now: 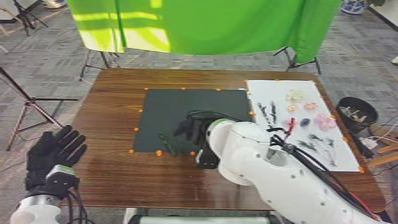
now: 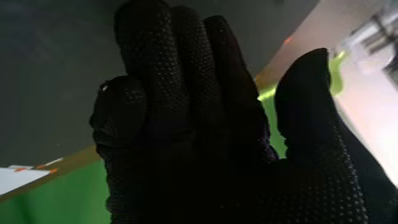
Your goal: Arrange flowers
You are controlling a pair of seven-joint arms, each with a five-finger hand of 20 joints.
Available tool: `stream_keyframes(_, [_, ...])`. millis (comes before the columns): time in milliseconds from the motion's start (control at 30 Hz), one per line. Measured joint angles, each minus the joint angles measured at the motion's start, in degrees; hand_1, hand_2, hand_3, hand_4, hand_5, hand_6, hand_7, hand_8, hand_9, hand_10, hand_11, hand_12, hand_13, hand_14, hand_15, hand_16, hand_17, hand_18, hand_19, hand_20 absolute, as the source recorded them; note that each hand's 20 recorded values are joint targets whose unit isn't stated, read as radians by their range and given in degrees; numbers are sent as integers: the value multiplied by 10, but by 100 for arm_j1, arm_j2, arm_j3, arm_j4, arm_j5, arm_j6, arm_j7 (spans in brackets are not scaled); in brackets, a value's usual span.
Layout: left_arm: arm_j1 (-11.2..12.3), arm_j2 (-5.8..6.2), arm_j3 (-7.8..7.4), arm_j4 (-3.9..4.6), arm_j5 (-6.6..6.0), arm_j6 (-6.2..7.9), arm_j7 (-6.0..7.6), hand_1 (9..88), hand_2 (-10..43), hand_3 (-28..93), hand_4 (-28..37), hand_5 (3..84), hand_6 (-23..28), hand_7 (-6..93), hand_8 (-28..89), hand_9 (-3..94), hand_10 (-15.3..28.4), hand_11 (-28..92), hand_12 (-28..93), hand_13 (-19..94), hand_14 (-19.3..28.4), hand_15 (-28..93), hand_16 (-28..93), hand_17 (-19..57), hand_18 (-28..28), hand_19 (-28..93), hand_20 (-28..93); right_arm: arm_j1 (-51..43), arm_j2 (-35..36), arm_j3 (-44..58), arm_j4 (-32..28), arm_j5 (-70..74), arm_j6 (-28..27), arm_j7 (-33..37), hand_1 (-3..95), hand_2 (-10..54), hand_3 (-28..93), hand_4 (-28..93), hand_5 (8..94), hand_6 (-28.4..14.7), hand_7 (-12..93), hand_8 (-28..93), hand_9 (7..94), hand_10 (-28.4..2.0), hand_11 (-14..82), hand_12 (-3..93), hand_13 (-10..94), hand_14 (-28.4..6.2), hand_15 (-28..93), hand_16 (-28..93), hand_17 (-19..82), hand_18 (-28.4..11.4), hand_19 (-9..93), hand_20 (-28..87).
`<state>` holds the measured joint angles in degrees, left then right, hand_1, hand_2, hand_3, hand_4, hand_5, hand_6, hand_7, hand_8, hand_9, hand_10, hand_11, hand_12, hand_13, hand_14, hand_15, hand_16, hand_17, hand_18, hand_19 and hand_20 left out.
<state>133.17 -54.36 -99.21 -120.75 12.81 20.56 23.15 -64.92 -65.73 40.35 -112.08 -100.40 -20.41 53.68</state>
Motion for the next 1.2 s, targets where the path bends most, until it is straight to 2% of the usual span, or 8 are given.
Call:
stream_keyframes(100, [0,0,0,-1,0,-3,0,302,137,700,-283,451,113,169,-89,376,176,301,99,265,183,447,-110,-61,158,397,72,-53,38,5,-103,44,-148,47,186,229,813,-99,750,-98,110,-86,807,-226,172,187,780,-174,436,197,497,-223,932,228])
stream_keyframes(267, [0,0,12,-2,0,-8,-2,302,140,699,-283,451,113,169,-90,376,176,303,99,266,182,448,-110,-61,158,397,72,-175,-1,135,-176,462,-926,226,172,224,842,-33,756,-100,100,-90,808,-227,165,184,779,-175,434,197,492,-226,932,226])
stream_keyframes(367, [-5,1,21,-2,0,-19,-8,302,141,699,-283,451,113,170,-90,377,177,303,99,265,182,448,-111,-62,158,398,72,-213,-39,141,-178,727,-1133,318,167,234,841,-25,739,-101,92,-93,799,-229,143,176,777,-176,427,196,489,-227,932,222])
stream_keyframes(500, [-20,1,52,3,1,-23,-18,302,143,699,-283,451,113,171,-90,377,176,303,98,265,182,449,-111,-62,158,399,72,-257,-138,120,-131,784,-1097,336,164,239,842,-27,721,-100,87,-91,787,-227,138,175,774,-175,428,197,488,-226,932,221])
stream_keyframes(733, [-101,1,116,17,15,-27,-77,304,145,697,-283,452,113,172,-90,377,177,304,99,266,182,450,-111,-63,158,400,72,-248,-283,-63,141,454,-519,244,163,244,845,-37,717,-100,89,-84,783,-227,141,176,772,-172,435,196,491,-221,932,224])
stream_keyframes(1200, [-223,16,196,48,57,-30,-227,305,146,697,-283,452,113,173,-91,377,176,305,98,265,182,450,-112,-64,158,401,71,-130,-705,-160,526,320,-463,217,167,238,845,-45,711,-99,90,-85,779,-225,145,174,771,-170,439,194,491,-219,932,227])
